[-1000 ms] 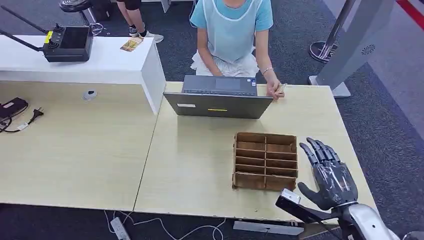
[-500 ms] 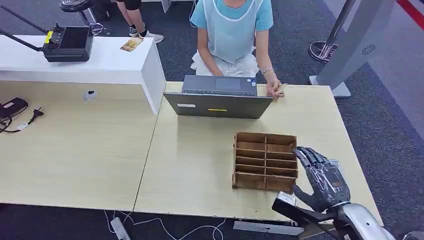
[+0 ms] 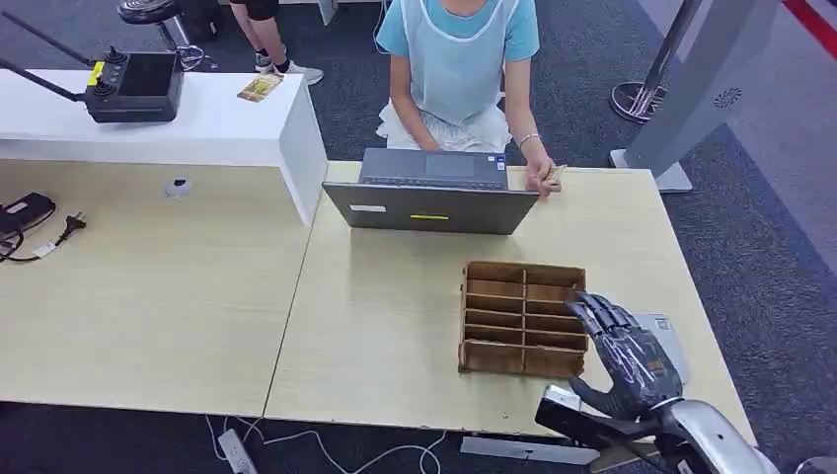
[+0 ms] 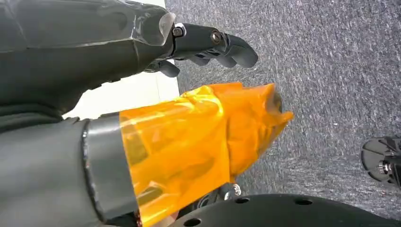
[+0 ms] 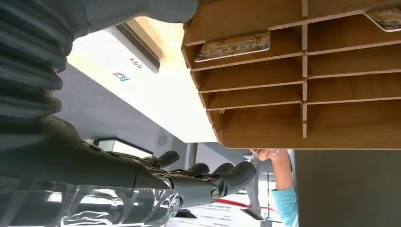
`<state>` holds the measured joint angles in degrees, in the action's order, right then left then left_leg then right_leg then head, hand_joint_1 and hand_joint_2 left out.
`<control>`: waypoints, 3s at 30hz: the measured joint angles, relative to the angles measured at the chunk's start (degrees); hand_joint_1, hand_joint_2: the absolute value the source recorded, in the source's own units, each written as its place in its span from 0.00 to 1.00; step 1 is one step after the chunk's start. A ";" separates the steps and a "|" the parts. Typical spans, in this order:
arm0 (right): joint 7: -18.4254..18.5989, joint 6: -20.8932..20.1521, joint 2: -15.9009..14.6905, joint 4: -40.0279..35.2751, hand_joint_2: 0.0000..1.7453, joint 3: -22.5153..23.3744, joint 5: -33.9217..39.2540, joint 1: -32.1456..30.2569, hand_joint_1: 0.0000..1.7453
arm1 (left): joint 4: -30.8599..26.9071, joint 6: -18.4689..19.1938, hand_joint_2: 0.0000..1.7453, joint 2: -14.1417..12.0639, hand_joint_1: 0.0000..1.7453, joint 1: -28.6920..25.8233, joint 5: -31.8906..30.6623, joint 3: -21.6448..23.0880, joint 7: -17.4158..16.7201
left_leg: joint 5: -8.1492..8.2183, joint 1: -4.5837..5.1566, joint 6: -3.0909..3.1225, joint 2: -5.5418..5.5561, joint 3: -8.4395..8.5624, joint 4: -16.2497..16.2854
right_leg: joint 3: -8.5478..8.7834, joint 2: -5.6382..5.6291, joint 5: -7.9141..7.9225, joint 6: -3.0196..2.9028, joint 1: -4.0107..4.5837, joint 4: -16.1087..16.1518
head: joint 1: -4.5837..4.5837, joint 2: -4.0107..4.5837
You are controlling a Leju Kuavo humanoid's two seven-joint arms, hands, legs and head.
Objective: Pass the card to the sensor for recognition and then transmit it.
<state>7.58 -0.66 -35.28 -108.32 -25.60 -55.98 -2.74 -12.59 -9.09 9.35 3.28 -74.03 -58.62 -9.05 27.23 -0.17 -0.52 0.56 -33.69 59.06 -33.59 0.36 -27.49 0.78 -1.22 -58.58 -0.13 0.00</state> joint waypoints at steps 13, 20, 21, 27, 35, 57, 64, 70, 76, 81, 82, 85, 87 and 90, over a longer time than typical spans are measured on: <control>0.68 0.11 1.40 3.13 1.00 -2.30 -2.38 3.78 0.25 | 0.00 -0.02 0.00 0.02 0.00 0.01 0.00 0.00 0.02 | 0.00 0.00 0.00 0.00 0.00 0.00 | 0.00 0.00 0.00 0.00 0.00 0.00 | 0.00 0.00; 0.83 0.09 2.03 4.91 1.00 -3.54 -2.49 5.00 0.23 | 0.00 -0.02 0.00 0.02 0.00 0.01 -0.04 0.00 0.02 | 0.00 0.00 0.00 0.00 -0.01 0.00 | 0.00 0.00 0.00 0.00 0.00 0.00 | 0.00 0.00; 0.85 0.09 2.08 5.11 1.00 -3.67 -2.49 5.08 0.23 | 0.00 -0.02 0.00 0.02 0.00 0.01 -0.04 0.00 0.02 | 0.00 0.00 0.00 0.00 -0.01 0.00 | 0.00 0.00 0.00 0.00 0.00 0.00 | 0.00 0.00; 1.36 0.09 2.32 6.08 1.00 -4.13 -2.49 5.37 0.25 | 0.00 -0.02 0.00 0.02 0.00 0.01 -0.17 0.00 0.02 | 0.00 0.00 0.00 0.00 -0.01 0.00 | 0.00 0.00 0.00 0.00 0.00 0.00 | 0.00 0.00; 1.70 -0.13 2.32 6.75 1.00 -4.55 -2.41 5.46 0.31 | 0.00 -0.04 0.00 0.02 0.00 0.00 -0.52 0.00 0.04 | 0.00 0.00 0.00 0.00 -0.01 0.00 | 0.00 0.00 0.00 0.00 0.00 0.00 | 0.00 0.00; 2.47 -0.50 2.60 8.04 1.00 -5.38 -2.14 6.08 0.45 | 0.00 -0.11 0.00 0.02 0.00 0.01 0.31 -1.07 0.02 | 0.00 0.00 0.00 0.00 -0.01 0.00 | 0.00 0.00 0.00 0.00 0.00 0.00 | 0.00 0.00; 2.58 -0.48 2.80 8.59 1.00 -5.81 -2.49 6.67 0.52 | 0.00 -0.09 0.00 0.02 0.00 0.01 0.33 -1.33 0.04 | 0.00 0.00 0.00 0.00 -0.01 0.00 | 0.00 0.00 0.00 0.00 0.00 0.00 | 0.00 0.00; 2.58 -0.48 3.02 8.74 1.00 -5.99 -2.88 6.99 0.77 | 0.00 -0.09 0.00 0.04 0.00 0.02 0.72 -1.46 0.04 | 0.00 0.00 0.00 0.00 -0.01 0.00 | 0.00 0.00 0.00 0.00 0.00 0.00 | 0.00 0.00; 2.60 -0.46 3.13 8.96 1.00 -6.36 -2.99 7.45 0.86 | 0.00 -0.13 0.00 0.04 0.00 0.04 2.43 -2.75 0.55 | 0.00 0.00 0.00 0.00 0.00 0.00 | 0.00 0.00 0.00 0.00 0.00 0.00 | 0.00 0.00; 2.56 0.07 3.32 8.98 1.00 -6.51 -3.56 7.64 0.97 | 0.00 -0.37 0.00 0.04 0.00 0.12 4.05 -4.04 1.05 | 0.00 0.00 0.00 0.00 0.00 0.00 | 0.00 0.00 0.00 0.00 0.00 0.00 | 0.00 0.00; 2.56 0.26 3.37 8.98 1.00 -6.56 -3.76 7.64 0.97 | 0.00 -0.48 0.00 0.04 0.00 0.13 4.26 -4.26 1.07 | 0.00 0.00 0.00 0.00 0.00 0.00 | 0.00 0.00 0.00 0.00 0.00 0.00 | 0.00 0.00; 2.56 0.83 3.45 8.96 1.00 -6.67 -4.04 7.64 0.98 | 0.00 -0.90 0.00 0.04 0.00 0.16 4.61 -4.90 1.07 | 0.00 0.00 0.00 0.00 0.00 0.00 | -0.01 0.00 0.00 0.00 0.00 0.00 | 0.00 0.00; 2.56 0.94 3.50 8.96 1.00 -6.67 -4.09 7.63 0.95 | 0.00 -1.07 0.00 0.04 0.00 0.18 4.74 -5.29 1.07 | 0.00 0.00 0.00 0.00 0.00 0.00 | -0.01 0.00 0.00 0.00 0.00 0.00 | 0.00 0.00; 2.51 1.57 3.54 8.94 1.00 -6.67 -4.13 7.62 0.89 | 0.00 -1.18 0.00 0.09 0.00 0.21 4.96 -5.66 1.07 | 0.00 0.00 0.00 0.00 0.00 0.00 | -0.01 0.00 0.00 0.00 0.00 0.00 | 0.00 0.00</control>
<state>10.10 0.92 -31.74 -99.38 -32.26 -60.11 4.88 -12.59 -10.27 9.44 3.49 -69.07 -64.28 -7.98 27.23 -0.17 -0.52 0.56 -33.69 59.06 -33.60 0.36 -27.49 0.78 -1.22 -58.59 -0.13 0.00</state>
